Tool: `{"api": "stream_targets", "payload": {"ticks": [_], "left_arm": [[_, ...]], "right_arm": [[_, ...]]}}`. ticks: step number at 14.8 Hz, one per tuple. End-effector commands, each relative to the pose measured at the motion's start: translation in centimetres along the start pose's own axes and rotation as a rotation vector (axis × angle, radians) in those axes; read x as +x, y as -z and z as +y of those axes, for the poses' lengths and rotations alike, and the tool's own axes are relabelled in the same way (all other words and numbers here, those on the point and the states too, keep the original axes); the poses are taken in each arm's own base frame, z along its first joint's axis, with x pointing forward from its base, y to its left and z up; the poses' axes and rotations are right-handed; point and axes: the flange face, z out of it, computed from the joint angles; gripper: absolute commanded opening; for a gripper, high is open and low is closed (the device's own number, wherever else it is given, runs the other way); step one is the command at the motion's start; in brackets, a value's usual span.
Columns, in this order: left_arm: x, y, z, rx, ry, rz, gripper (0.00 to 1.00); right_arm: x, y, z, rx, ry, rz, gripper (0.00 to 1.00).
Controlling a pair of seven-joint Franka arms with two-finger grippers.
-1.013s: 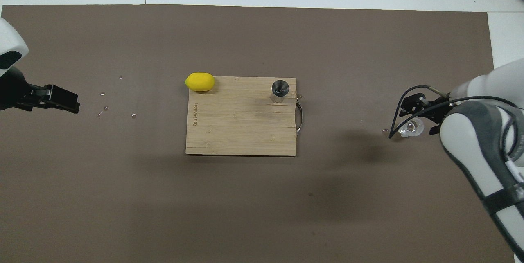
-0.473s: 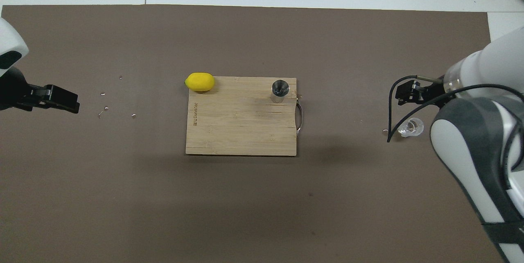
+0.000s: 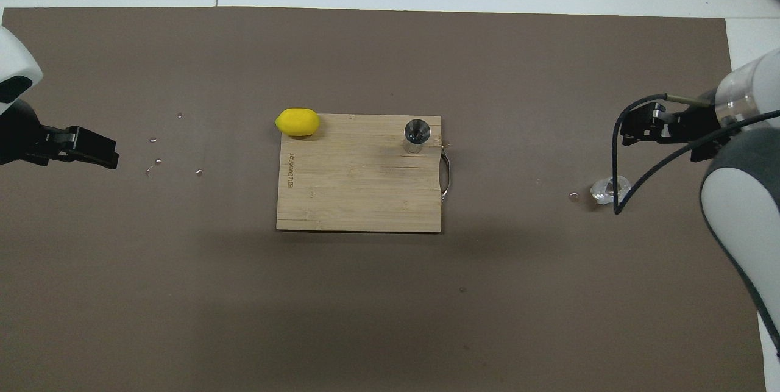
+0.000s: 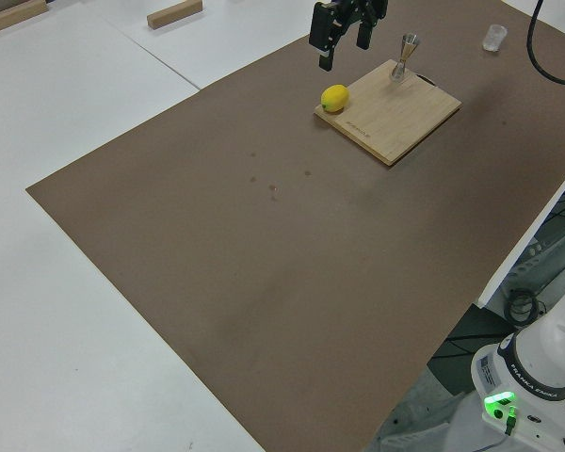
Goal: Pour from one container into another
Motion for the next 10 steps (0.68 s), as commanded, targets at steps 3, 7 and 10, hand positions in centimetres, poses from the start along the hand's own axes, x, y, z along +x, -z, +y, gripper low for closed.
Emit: {"api": "stream_targets", "payload": {"ticks": [3, 7, 10], "left_arm": [[-0.7, 0.1, 0.0, -0.005, -0.006, 0.014, 1.00], [-0.7, 0.1, 0.1, -0.005, -0.008, 0.014, 1.00], [-0.7, 0.1, 0.0, -0.007, -0.006, 0.015, 1.00]], "right_arm": [[-0.4, -0.6, -0.1, 0.051, 0.071, -0.041, 1.00], [-0.8, -1.0, -0.3, 0.048, 0.104, -0.051, 1.00], [-1.3, -1.6, 0.3, 0.045, 0.230, -0.062, 1.00]]}}
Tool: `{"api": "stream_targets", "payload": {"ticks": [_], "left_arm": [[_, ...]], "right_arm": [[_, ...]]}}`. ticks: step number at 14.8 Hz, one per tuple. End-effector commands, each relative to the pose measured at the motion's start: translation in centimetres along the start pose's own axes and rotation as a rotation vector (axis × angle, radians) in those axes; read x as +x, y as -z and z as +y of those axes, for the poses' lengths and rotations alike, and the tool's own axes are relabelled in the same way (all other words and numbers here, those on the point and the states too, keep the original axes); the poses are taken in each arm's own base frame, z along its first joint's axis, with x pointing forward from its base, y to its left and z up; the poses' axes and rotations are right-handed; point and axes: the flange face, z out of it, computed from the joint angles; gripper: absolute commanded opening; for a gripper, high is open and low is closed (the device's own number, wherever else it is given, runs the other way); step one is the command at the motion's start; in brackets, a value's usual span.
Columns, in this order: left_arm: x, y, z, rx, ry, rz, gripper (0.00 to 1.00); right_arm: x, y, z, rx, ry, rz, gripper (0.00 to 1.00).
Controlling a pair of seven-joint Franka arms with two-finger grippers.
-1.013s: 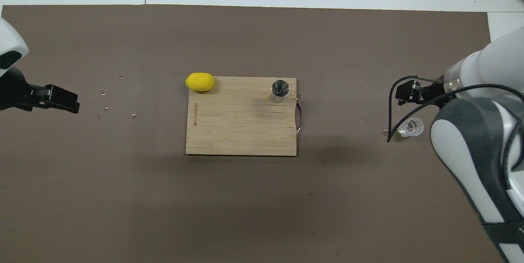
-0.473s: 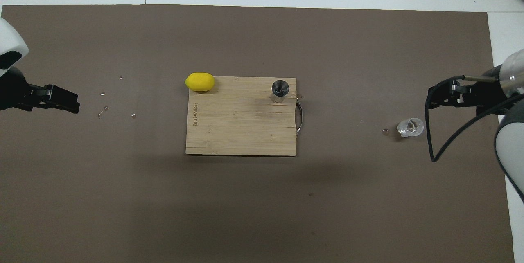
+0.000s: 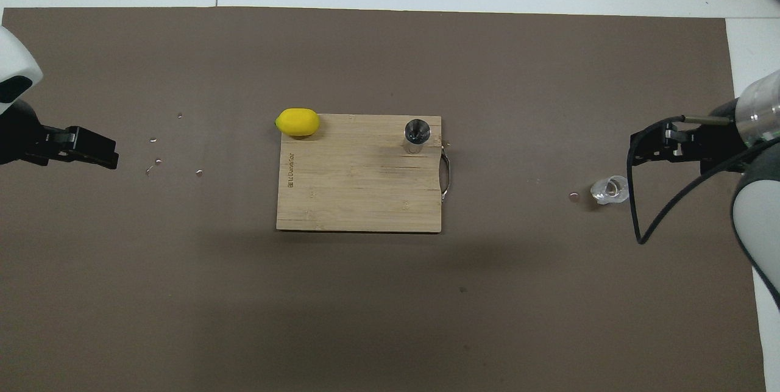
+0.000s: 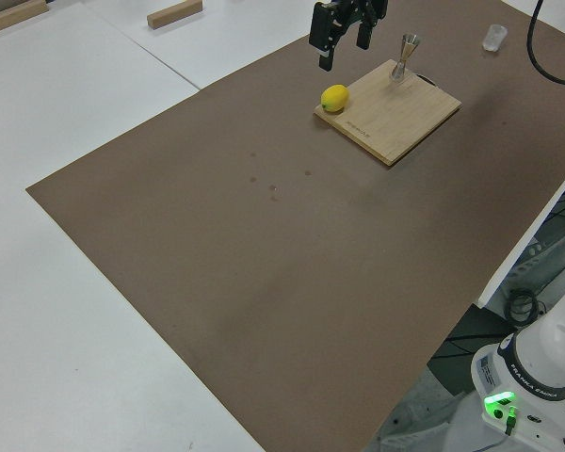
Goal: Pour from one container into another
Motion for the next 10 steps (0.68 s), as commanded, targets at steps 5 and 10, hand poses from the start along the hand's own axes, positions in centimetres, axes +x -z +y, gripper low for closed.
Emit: {"api": "stream_targets", "payload": {"ticks": [5, 10], "left_arm": [[-0.72, 0.15, 0.07, -0.005, -0.008, 0.014, 1.00], [-0.72, 0.15, -0.01, -0.005, -0.007, 0.014, 1.00]], "right_arm": [[-1.06, -0.44, 0.80, 0.008, 0.100, -0.007, 1.00], [-0.95, -0.27, 0.89, 0.000, 0.086, 0.000, 1.00]]}}
